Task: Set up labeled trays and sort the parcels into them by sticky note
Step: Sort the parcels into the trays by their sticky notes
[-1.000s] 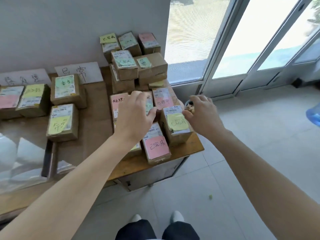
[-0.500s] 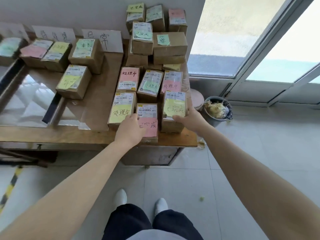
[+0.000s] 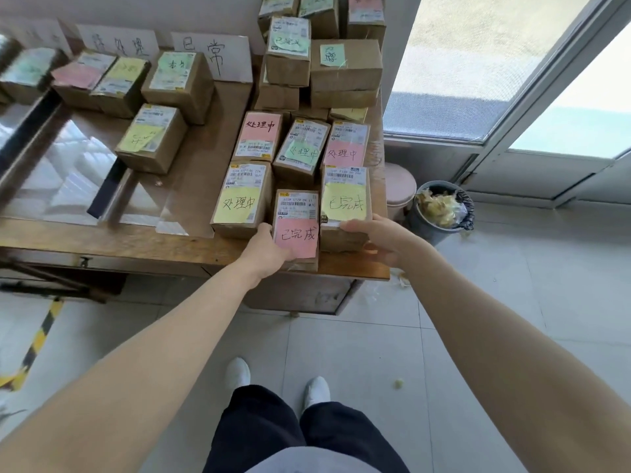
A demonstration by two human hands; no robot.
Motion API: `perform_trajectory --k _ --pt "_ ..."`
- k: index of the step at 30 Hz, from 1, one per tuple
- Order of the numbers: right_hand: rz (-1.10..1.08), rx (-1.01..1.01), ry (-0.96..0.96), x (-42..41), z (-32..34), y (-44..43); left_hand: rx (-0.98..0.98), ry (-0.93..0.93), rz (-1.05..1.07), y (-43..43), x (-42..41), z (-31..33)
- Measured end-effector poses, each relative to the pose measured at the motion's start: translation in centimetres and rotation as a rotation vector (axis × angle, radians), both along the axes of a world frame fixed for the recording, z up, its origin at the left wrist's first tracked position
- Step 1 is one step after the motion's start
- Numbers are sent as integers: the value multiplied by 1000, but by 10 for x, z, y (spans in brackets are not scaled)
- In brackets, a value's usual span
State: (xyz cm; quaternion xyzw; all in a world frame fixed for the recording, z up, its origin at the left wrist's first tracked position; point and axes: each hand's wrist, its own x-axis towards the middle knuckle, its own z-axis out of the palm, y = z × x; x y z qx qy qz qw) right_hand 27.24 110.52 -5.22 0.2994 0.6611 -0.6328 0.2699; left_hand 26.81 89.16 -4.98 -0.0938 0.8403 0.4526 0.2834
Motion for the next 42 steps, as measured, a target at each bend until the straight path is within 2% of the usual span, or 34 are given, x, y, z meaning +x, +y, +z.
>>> perform_trajectory --k 3,7,14,17,22,28,42 --pt "-28 -44 16 5 1 5 82 -98 32 1 4 0" --pt "-100 -105 36 15 8 13 207 -137 91 3 7 4" --pt "-30 -50 251 -7 68 18 346 70 110 -5 -7 54" --pt "-27 -89 354 -24 102 1 403 166 141 -19 -18 83" --pt "-1 -116 476 -54 136 -45 470 312 211 -59 -44 121" --pt "7 -118 542 -92 162 -117 558 364 246 -129 -84 141" --pt "-19 -125 582 -181 176 -286 568 309 263 -295 -185 154"
